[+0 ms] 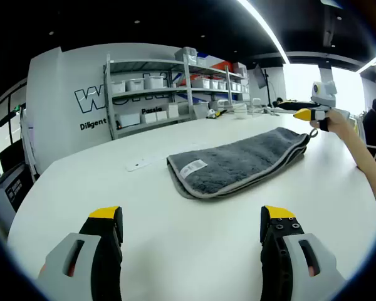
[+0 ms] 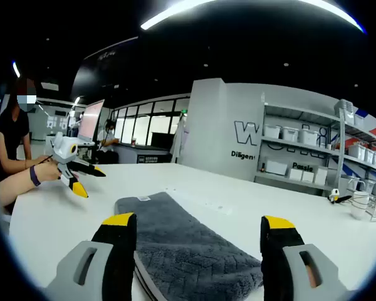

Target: Open the folded towel by lifting each exposed corner and separating the folded layers until the towel lies flat within the target outline without major curled edges

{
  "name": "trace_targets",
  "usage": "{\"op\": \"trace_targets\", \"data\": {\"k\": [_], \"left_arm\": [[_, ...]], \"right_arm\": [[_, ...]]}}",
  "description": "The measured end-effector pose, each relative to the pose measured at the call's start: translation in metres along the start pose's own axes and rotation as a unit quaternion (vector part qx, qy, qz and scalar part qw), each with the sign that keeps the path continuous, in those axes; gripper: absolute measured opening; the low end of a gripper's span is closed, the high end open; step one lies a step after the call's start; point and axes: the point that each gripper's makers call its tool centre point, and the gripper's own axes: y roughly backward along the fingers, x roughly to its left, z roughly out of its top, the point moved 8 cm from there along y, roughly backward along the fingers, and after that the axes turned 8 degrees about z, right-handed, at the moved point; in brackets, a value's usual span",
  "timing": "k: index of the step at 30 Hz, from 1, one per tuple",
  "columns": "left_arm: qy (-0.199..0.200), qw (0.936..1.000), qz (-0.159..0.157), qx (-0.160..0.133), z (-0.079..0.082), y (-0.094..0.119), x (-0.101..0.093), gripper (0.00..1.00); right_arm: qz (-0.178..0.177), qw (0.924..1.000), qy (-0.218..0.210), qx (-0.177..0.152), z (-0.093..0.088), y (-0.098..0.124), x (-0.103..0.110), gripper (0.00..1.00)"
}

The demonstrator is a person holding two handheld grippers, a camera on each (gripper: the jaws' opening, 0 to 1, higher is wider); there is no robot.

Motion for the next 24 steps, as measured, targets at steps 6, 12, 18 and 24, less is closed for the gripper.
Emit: {"op": "trace_targets", "data": {"k": [6,12,18,24], "left_arm": [[-0.001,1.0,-0.001,0.002,0.0,0.0,0.0,0.9],[-0.001,1.0,-0.001,0.002,0.0,0.001,0.0,0.9],[-0.002,1.0,-0.002,0.003,0.0,0.001,0.0,0.9],[-0.002,1.0,-0.002,0.002,0.0,0.001,0.0,0.9]], "right_arm": [[-0.019,0.9985,0.006,0.05,-0.01,-0.001,0.002,0.99],[-0.022,0.9962,0.0,0.085,-0.018,0.001,0.004,0.99],[-0.011,0.9926,0.003,0.121,-0.028,-0.002,0.009,0.99],[0.005,0.9898,0.006,0.142,-0.035,-0.003,0.014,0.99]]}}
